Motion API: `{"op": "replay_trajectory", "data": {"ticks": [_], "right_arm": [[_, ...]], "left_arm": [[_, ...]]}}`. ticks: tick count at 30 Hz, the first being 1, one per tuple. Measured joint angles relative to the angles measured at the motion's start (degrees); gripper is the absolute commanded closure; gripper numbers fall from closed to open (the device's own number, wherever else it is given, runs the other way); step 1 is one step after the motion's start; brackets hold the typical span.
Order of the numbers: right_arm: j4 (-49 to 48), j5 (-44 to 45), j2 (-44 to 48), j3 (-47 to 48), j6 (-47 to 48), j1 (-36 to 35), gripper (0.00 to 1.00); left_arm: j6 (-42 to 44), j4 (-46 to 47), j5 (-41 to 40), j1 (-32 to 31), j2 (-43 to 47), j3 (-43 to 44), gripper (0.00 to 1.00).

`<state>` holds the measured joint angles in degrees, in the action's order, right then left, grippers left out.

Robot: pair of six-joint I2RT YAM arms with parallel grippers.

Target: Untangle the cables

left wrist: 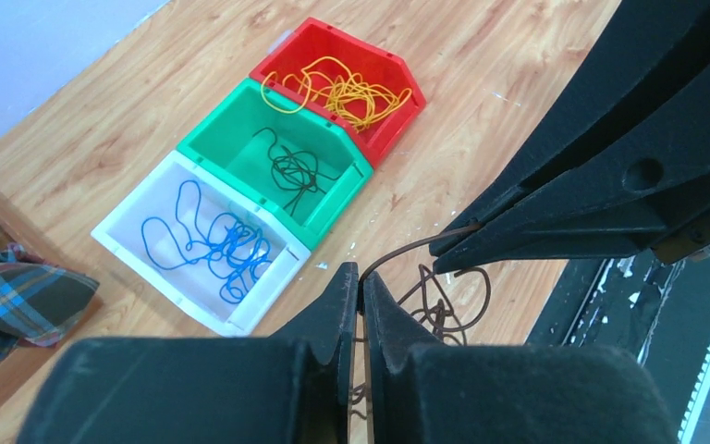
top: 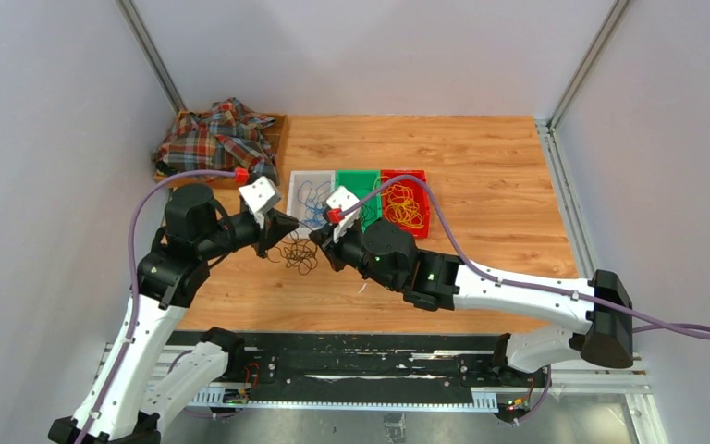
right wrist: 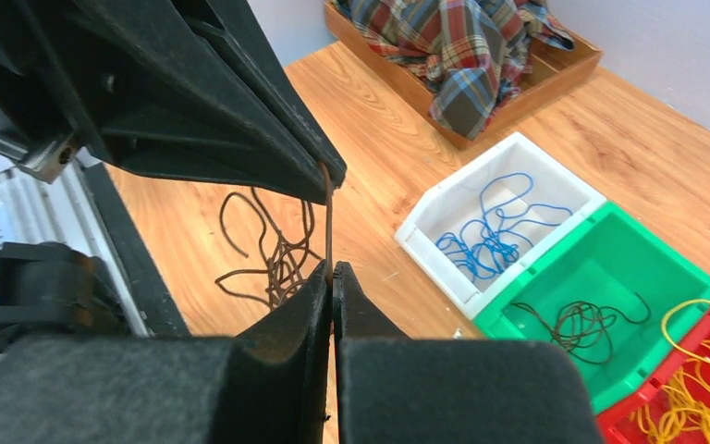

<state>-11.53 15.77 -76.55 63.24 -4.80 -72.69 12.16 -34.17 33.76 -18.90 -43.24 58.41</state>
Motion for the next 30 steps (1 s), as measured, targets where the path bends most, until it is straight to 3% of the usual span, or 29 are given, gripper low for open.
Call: {"op": "replay_trajectory", "data": {"ticks": [4, 8, 13, 26, 30], "right_arm": [[0.1, 2.6, -0.6, 0.0, 1.6, -0.3, 0.98], [-0.6, 7.4, -1.1, 0.0, 3.1, -1.6, 0.75], [-6.5, 12.2, -2.6, -0.2, 4.8, -2.2, 0.59], [-16.9, 16.6, -5.2, -2.6, 6.1, -2.1, 0.58], [-23.4, 15.0, -5.2, -7.5, 5.4, -1.5, 0.65]], "left_arm": [[-0.9, 0.3, -1.0, 0.0, 0.0, 0.0, 0.97], [-2.6, 1.4, -1.7, -0.2, 0.7, 0.0, 0.99], [-7.0, 2.0, 1.7, 0.0, 0.3, 0.4, 1.00], [-9.6, -0.8, 12.2, 0.3, -2.5, 4.9, 0.99], [-10.2, -2.5, 15.9, -0.6, -4.7, 9.1, 0.99]]}}
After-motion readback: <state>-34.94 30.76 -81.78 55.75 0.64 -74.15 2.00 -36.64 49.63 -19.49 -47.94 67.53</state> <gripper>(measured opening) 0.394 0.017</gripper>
